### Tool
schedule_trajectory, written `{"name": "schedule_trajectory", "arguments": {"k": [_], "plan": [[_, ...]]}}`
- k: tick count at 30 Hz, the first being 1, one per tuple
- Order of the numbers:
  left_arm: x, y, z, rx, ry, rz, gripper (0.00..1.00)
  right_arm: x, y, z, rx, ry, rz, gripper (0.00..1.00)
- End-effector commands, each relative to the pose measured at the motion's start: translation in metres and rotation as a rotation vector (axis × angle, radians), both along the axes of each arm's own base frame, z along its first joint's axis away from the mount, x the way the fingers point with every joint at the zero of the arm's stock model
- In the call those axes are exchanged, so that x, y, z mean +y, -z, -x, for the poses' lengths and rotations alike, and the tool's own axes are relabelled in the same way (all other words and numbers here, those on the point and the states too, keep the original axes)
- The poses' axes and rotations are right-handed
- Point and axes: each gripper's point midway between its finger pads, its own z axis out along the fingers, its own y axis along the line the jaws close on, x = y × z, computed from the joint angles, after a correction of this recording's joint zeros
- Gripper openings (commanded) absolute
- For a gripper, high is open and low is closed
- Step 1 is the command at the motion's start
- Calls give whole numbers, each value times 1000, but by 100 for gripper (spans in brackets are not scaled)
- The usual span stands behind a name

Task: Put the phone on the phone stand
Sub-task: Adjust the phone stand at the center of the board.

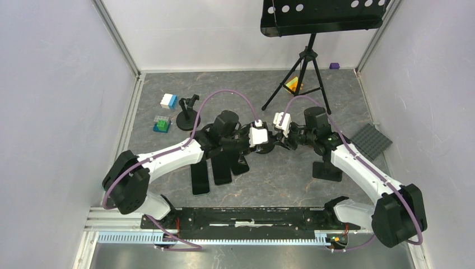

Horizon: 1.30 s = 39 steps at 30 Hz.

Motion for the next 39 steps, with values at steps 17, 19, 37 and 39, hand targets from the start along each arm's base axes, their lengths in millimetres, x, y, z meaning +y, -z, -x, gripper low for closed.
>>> {"name": "schedule_trajectory", "arguments": {"k": [17,19,37,39], "plan": [[-2,-24,6,-50,11,52,2,0,4,4,52,5,9,0],[2,-23,9,-54,9,54,2,-3,4,2,37,12,24,0],[24,-18,0,-75,-104,84,2,-37,16,-11,-16,114,104,0],[26,-18,0,-72,-112,83,2,-39,18,-11,-19,119,113,0]]}}
